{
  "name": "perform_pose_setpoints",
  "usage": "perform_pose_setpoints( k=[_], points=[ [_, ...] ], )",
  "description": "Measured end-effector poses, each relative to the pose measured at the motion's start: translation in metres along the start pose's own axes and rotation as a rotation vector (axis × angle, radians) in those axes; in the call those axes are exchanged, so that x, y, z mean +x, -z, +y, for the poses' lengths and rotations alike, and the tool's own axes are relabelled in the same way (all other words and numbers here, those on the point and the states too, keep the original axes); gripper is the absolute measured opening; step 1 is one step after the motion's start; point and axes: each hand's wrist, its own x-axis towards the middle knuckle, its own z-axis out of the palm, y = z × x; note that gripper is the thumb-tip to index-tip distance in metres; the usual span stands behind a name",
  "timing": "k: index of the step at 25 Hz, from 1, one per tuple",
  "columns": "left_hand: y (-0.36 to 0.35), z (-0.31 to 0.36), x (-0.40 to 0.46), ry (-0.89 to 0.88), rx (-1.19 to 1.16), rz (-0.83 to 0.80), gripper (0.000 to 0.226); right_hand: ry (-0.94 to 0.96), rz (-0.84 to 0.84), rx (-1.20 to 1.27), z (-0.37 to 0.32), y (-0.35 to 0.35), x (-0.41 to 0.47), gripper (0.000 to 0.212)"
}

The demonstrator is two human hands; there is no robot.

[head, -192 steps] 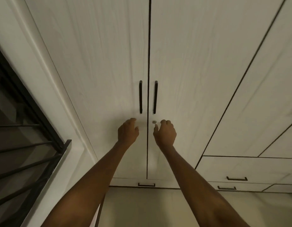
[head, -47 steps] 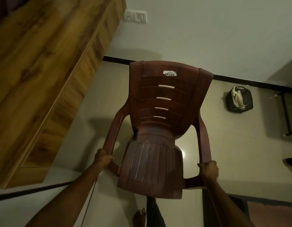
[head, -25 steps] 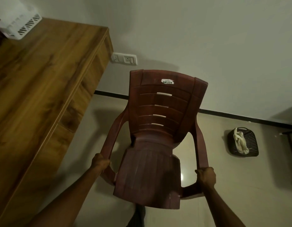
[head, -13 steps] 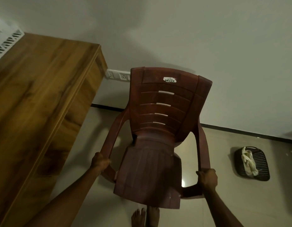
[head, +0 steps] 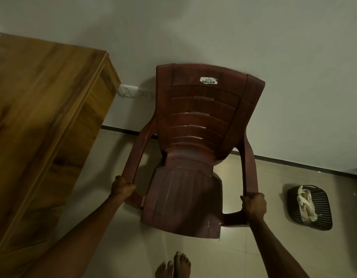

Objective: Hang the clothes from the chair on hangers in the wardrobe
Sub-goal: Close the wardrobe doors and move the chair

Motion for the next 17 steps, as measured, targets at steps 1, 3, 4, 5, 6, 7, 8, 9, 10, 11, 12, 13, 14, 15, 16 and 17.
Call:
perform_pose_setpoints(
  k=[1, 3, 4, 5, 6, 7, 8, 9, 10, 11, 12, 13, 14, 15, 16, 17],
  points=[
    [-0.001, 0.004, 0.002, 0.002, 0.010, 0.008, 0.055, -0.013, 0.002, -0.009, -0.004, -0.001, 0.005, 0.045],
    [-0.002, 0.006, 0.004, 0.019, 0.012, 0.025, 0.055, -0.044, 0.005, -0.019, -0.006, -0.006, 0.012, 0.044],
    [-0.003, 0.004, 0.004, 0.019, 0.024, 0.031, 0.055, -0.043, 0.007, -0.017, -0.006, -0.006, 0.011, 0.043],
    [-0.003, 0.002, 0.004, 0.020, 0.042, 0.026, 0.054, -0.041, 0.004, -0.024, -0.002, -0.009, 0.010, 0.043],
    [-0.002, 0.003, 0.004, 0.019, 0.054, 0.020, 0.055, -0.038, -0.001, -0.025, -0.003, -0.009, 0.009, 0.042],
    [-0.001, 0.004, 0.003, 0.019, 0.057, 0.016, 0.056, -0.038, 0.003, -0.026, -0.003, -0.009, 0.010, 0.042],
    [-0.002, 0.005, 0.004, 0.022, 0.053, 0.012, 0.057, -0.040, 0.011, -0.025, -0.002, -0.009, 0.011, 0.043],
    [-0.003, 0.005, 0.004, 0.027, 0.055, 0.007, 0.059, -0.043, 0.012, -0.026, -0.003, -0.008, 0.010, 0.044],
    [-0.003, 0.006, 0.004, 0.033, 0.055, 0.005, 0.060, -0.042, 0.010, -0.032, -0.002, -0.009, 0.009, 0.045],
    [-0.002, 0.007, 0.002, 0.038, 0.055, 0.004, 0.061, -0.036, 0.003, -0.036, -0.002, -0.009, 0.009, 0.045],
    [-0.002, 0.008, 0.002, 0.035, 0.055, 0.002, 0.062, -0.030, 0.004, -0.036, 0.001, -0.011, 0.011, 0.046],
    [0.000, 0.008, 0.001, 0.034, 0.062, -0.001, 0.064, -0.028, 0.004, -0.041, -0.002, -0.009, 0.009, 0.047],
    [-0.001, 0.006, 0.003, 0.023, 0.065, -0.005, 0.066, -0.022, 0.007, -0.044, -0.002, -0.008, 0.008, 0.048],
    [0.000, 0.005, 0.002, 0.021, 0.073, -0.008, 0.069, -0.017, 0.006, -0.056, -0.002, -0.006, 0.006, 0.049],
    [-0.001, 0.002, 0.003, 0.019, 0.087, -0.008, 0.073, -0.003, 0.008, -0.068, -0.004, -0.003, 0.002, 0.049],
    [-0.002, -0.002, 0.005, 0.030, 0.110, 0.004, 0.076, 0.003, 0.010, -0.078, -0.008, 0.000, -0.002, 0.050]
  ],
)
